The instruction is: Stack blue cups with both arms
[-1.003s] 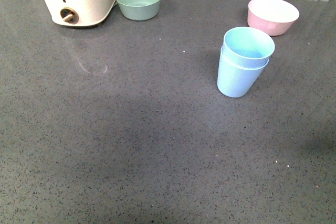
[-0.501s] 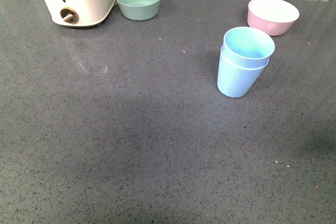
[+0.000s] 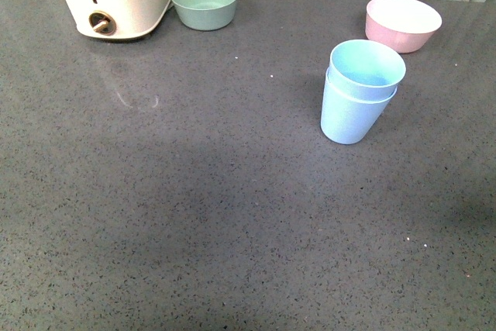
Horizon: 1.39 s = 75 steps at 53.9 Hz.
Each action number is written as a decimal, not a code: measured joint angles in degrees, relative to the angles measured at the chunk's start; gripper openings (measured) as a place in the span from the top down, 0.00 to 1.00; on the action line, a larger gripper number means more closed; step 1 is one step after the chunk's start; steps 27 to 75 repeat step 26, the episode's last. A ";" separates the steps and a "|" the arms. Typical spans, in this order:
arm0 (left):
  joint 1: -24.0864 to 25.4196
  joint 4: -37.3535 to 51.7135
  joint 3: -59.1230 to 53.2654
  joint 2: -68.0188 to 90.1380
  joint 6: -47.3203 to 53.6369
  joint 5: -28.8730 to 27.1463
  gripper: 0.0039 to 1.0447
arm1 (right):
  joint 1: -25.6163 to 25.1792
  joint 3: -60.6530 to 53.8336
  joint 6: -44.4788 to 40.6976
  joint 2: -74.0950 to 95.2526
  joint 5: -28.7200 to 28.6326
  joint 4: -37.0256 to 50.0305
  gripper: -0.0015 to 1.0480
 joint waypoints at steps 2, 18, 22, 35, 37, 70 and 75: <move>0.00 0.00 0.00 0.00 0.00 -0.02 0.08 | 0.00 0.00 0.02 0.00 0.00 0.00 0.09; 0.00 0.00 0.00 0.00 0.00 0.00 0.08 | 0.00 0.00 0.00 0.00 0.00 0.00 0.09; 0.00 0.00 0.00 0.00 0.00 0.00 0.08 | 0.00 0.00 0.00 0.00 0.00 0.00 0.09; 0.00 0.00 0.00 0.00 0.00 -0.02 0.08 | 0.00 0.00 0.02 0.00 0.00 0.00 0.09; 0.00 0.00 0.00 0.00 0.00 -0.02 0.08 | 0.00 0.00 0.02 0.00 0.00 0.00 0.09; 0.00 0.00 0.00 0.00 0.00 -0.02 0.08 | 0.00 0.00 0.02 0.00 0.00 0.00 0.09; 0.00 0.00 0.00 0.00 0.00 -0.02 0.08 | 0.00 0.00 0.02 0.00 0.00 0.00 0.09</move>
